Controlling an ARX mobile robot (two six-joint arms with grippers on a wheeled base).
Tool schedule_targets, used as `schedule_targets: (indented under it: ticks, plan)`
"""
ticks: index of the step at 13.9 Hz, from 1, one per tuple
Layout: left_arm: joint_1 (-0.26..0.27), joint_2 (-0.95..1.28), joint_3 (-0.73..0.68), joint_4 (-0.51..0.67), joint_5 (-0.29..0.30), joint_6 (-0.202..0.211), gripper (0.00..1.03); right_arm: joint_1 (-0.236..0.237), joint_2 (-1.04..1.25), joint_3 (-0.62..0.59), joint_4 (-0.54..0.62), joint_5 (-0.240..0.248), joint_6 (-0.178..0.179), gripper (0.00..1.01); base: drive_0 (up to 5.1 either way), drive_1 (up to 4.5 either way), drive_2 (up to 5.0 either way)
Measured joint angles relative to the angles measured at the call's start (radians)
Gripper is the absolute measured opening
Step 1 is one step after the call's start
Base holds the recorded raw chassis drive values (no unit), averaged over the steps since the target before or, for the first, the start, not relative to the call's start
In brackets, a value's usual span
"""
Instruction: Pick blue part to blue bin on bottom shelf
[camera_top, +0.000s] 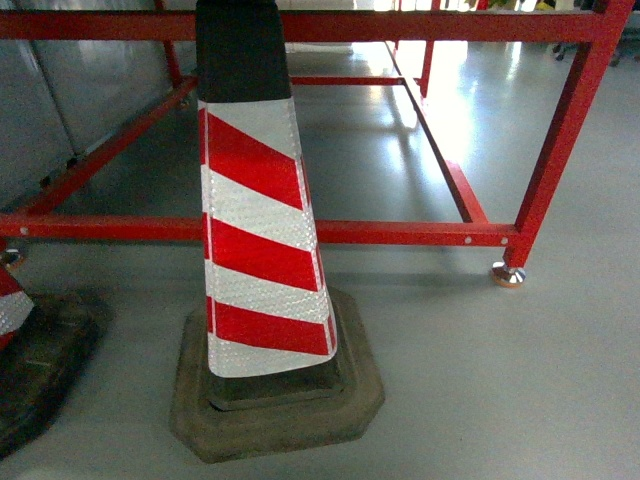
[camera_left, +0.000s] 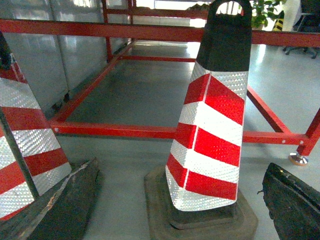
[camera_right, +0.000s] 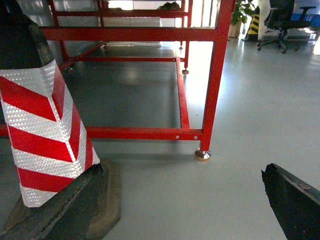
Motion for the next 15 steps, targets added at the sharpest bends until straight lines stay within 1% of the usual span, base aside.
schedule_targets:
  ticks: [15]
  plan:
    - [0.0, 0.0, 0.0, 0.0, 0.0, 0.0, 0.98, 0.0, 0.0, 0.0, 0.0, 0.0, 0.0, 0.98, 0.0, 0.0, 0.0]
